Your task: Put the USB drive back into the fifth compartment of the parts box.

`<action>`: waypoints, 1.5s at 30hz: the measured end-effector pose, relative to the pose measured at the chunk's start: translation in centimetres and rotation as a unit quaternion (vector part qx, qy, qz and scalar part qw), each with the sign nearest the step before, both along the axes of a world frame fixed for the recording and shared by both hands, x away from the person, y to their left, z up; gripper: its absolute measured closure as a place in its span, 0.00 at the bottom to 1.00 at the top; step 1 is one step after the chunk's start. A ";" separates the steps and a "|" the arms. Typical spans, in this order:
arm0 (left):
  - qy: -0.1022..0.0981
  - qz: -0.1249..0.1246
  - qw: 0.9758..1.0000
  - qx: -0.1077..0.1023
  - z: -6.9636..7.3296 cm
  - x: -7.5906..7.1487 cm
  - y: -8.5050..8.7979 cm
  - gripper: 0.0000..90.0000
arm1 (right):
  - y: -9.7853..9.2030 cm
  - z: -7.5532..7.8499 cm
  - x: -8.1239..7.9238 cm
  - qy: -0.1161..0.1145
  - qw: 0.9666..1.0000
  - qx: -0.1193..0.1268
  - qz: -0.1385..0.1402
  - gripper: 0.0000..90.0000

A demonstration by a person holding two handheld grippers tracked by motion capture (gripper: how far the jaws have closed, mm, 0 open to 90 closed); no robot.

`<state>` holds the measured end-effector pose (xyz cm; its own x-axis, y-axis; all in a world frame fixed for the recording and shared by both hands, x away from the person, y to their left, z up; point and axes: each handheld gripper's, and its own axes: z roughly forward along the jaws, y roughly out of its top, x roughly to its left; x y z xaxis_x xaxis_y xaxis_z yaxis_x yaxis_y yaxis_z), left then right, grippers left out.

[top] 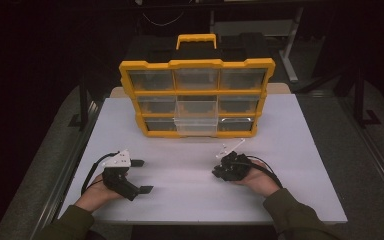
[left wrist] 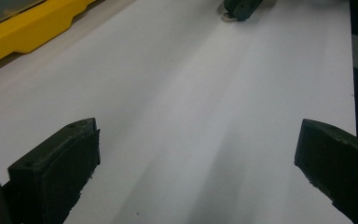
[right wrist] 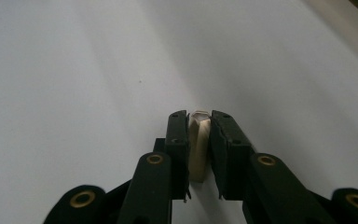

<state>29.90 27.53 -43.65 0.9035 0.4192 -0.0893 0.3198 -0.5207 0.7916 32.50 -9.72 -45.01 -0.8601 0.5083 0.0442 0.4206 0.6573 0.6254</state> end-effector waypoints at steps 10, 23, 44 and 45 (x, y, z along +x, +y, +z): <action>0.000 0.000 1.000 0.000 0.0 0.0 -0.1 0.00 | 0.1 0.0 -0.1 0.000 1.000 -0.004 -0.002 0.86; -0.001 0.001 1.000 -0.002 0.0 0.0 0.0 0.00 | -0.2 0.2 0.2 0.014 1.000 0.002 -0.006 0.87; 0.000 0.002 1.000 -0.001 0.0 0.0 0.0 0.00 | -1.9 2.3 0.7 0.019 0.999 0.028 -0.012 0.87; 0.000 0.002 1.000 -0.001 0.0 0.0 0.0 0.00 | -1.9 2.3 0.7 0.019 0.999 0.028 -0.012 0.87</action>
